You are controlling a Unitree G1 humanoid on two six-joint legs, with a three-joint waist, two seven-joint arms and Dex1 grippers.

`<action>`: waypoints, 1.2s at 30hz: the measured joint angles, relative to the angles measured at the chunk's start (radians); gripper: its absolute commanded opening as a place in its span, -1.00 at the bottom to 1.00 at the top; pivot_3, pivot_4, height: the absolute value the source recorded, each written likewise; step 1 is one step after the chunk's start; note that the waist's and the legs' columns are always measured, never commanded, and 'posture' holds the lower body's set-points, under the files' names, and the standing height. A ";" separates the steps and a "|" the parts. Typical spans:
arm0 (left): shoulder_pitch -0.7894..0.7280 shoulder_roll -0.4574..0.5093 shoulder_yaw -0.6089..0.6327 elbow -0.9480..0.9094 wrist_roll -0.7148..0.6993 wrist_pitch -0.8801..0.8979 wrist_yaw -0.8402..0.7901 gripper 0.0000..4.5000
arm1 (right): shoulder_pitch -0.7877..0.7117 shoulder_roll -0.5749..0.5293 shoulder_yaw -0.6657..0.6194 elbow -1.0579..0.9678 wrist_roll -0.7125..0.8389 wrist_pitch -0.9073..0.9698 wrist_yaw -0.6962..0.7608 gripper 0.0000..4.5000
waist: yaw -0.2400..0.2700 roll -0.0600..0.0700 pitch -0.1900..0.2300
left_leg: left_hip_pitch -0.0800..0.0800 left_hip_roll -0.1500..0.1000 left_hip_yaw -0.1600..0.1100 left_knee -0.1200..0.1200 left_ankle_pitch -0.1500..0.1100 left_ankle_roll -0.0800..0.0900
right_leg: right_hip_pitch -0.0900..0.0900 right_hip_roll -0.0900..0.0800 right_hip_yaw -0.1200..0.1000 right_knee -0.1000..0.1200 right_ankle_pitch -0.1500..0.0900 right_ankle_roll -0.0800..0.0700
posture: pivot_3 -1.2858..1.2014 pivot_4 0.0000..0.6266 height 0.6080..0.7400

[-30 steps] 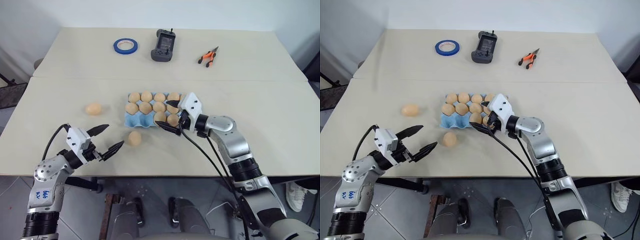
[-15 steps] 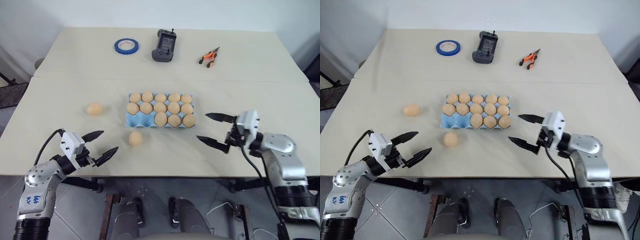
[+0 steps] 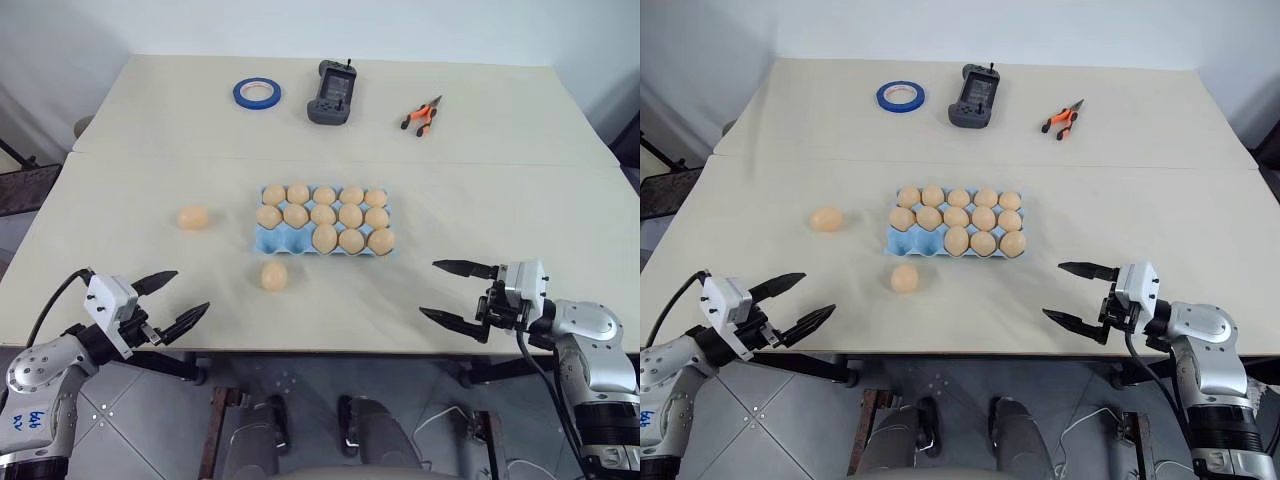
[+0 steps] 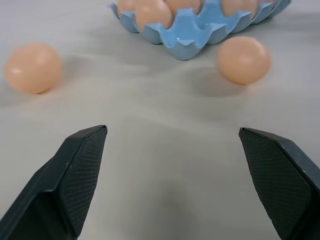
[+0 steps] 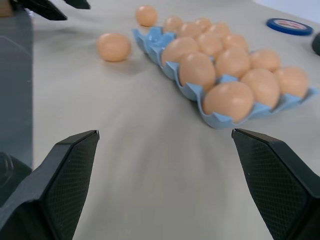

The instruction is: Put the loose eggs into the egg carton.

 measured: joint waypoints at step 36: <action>-0.236 -0.215 -0.306 -0.037 0.170 0.089 0.245 -0.19 | -0.031 0.206 0.077 0.007 0.065 -0.086 0.022 1.00 | 0.017 0.000 0.000 | 0.002 -0.001 -0.003 0.007 -0.001 0.000 | 0.003 0.000 0.000 0.006 0.002 0.002 | 0.03 -0.52 1.00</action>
